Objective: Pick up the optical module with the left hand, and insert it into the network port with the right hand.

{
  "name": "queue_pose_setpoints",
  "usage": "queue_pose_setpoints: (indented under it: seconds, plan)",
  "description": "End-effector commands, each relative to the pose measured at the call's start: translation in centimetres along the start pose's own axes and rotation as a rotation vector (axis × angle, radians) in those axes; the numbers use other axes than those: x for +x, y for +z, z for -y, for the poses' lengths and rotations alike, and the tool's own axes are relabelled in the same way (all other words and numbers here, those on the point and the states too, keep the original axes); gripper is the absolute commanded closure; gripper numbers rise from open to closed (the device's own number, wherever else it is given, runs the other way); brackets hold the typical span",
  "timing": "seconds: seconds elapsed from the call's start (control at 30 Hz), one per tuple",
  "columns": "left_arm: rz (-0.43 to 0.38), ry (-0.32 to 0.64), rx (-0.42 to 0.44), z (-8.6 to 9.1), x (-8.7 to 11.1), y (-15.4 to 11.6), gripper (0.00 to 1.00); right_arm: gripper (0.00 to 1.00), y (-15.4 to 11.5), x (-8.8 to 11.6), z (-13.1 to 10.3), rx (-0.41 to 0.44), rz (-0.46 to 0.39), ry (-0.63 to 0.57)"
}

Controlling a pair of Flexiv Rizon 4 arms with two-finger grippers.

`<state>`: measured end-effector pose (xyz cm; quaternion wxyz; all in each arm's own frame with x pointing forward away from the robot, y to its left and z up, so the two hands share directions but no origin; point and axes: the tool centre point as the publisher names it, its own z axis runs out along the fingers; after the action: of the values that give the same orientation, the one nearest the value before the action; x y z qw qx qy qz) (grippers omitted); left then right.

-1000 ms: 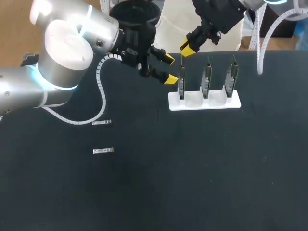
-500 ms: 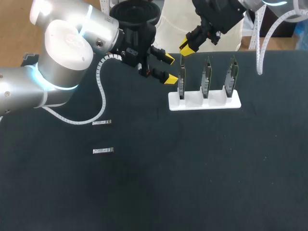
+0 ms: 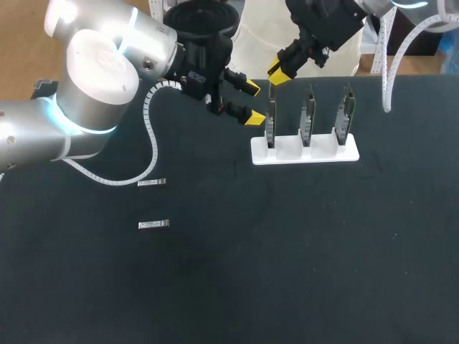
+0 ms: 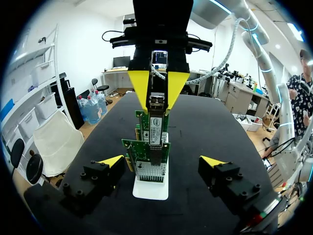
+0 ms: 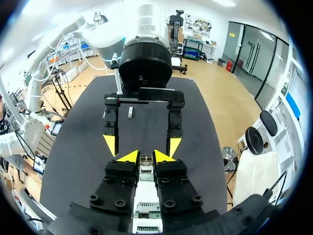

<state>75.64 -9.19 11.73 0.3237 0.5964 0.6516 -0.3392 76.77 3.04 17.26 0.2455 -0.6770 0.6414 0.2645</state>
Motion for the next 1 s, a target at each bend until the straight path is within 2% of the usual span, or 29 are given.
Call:
queue_pose_setpoints:
  seconds: [0.03, 1.0]
  plan:
    - [-0.004, -0.001, 0.004, -0.19, -0.08, 0.05, 0.0, 1.0, -0.32, 0.0, -0.48, 0.006, 0.009, -0.004]
    - [-0.004, -0.001, 0.004, -0.19, -0.08, 0.05, 0.0, 1.0, 0.08, 0.24, -0.01, 0.008, -0.01, -0.004]
